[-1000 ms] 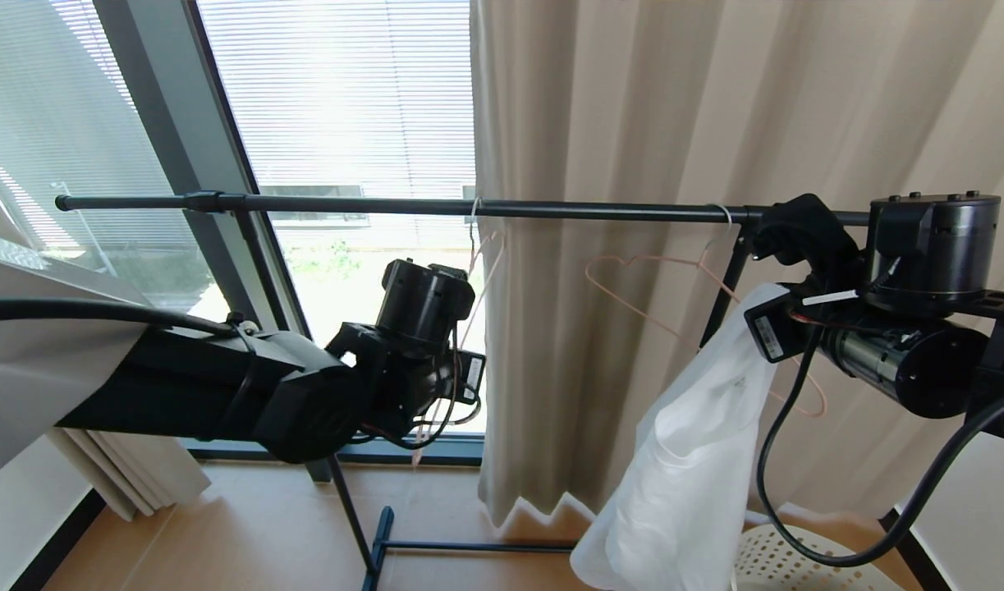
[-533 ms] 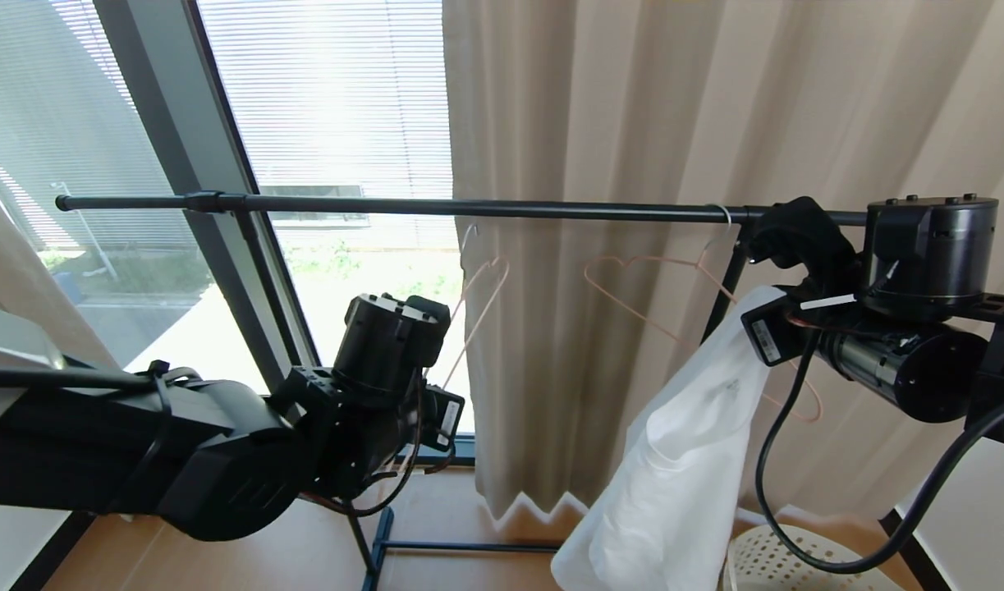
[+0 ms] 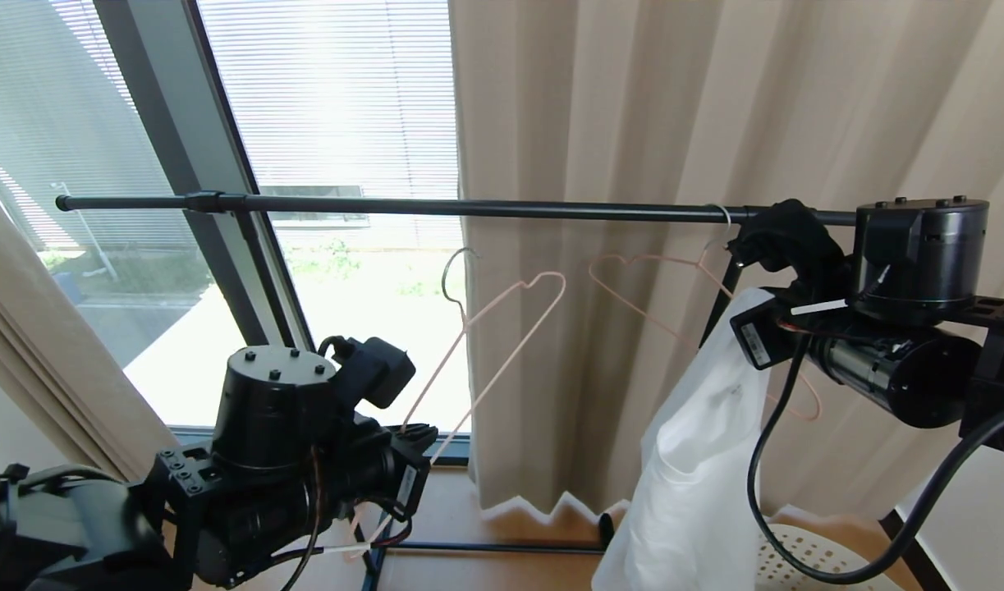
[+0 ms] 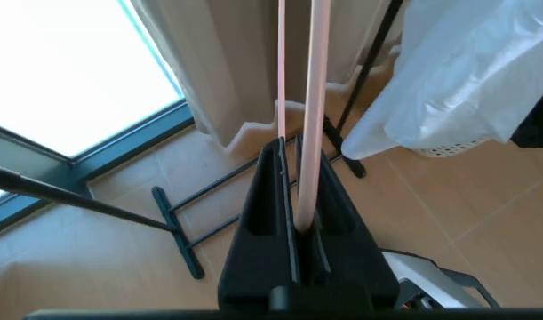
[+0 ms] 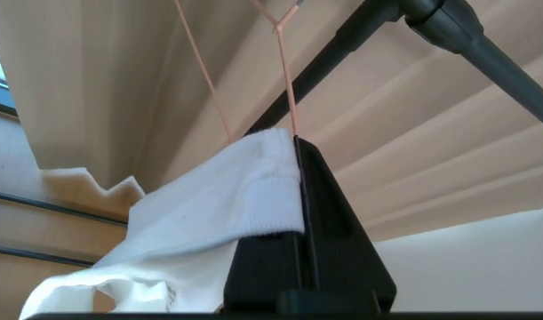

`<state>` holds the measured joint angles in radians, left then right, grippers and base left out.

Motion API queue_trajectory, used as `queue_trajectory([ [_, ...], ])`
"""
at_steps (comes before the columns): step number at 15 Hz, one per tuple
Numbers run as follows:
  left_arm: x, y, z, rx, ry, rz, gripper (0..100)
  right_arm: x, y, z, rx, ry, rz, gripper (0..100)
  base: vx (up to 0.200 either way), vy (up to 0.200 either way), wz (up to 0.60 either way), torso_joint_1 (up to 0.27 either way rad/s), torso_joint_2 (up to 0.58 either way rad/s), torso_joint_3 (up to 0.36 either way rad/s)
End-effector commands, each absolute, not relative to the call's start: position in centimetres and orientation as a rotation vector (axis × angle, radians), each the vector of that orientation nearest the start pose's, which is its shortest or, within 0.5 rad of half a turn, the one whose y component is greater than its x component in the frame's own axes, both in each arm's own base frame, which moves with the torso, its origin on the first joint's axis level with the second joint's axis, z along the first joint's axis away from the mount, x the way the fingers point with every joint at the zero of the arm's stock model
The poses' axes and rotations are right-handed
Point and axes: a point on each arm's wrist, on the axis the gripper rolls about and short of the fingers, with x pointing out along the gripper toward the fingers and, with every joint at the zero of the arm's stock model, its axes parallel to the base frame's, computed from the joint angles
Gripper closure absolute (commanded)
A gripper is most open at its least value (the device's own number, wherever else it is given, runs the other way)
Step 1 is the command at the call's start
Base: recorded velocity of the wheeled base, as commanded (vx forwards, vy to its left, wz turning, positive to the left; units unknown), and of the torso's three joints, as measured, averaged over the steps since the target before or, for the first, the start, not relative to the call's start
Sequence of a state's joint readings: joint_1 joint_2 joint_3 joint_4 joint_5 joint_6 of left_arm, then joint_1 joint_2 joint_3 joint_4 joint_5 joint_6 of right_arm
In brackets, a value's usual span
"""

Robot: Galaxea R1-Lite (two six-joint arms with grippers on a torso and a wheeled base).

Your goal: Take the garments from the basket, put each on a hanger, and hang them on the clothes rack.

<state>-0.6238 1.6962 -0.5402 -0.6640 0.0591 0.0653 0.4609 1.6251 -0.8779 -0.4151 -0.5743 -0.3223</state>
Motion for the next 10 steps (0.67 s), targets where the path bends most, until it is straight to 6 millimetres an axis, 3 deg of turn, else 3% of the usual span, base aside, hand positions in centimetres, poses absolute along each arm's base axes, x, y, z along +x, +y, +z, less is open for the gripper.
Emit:
queue_trajectory([
  [1,19.9,-13.3,10.9,0.232,0.444,-0.603,100,26.7,12.0,20.2,-0.489,0.31,-0.061,100,0.0,0.0,0.0,0.0,0.0,0.0],
  [4,17.1,-11.8,10.7,0.209,0.4,-0.729,100,27.1,12.2,19.4,-0.502,0.332,-0.061,100,0.0,0.0,0.0,0.0,0.0,0.0],
  [10,15.2,-11.0,10.6,0.189,0.395,-0.883,100,27.9,13.1,18.2,-0.505,0.317,-0.115,100,0.0,0.0,0.0,0.0,0.0,0.0],
])
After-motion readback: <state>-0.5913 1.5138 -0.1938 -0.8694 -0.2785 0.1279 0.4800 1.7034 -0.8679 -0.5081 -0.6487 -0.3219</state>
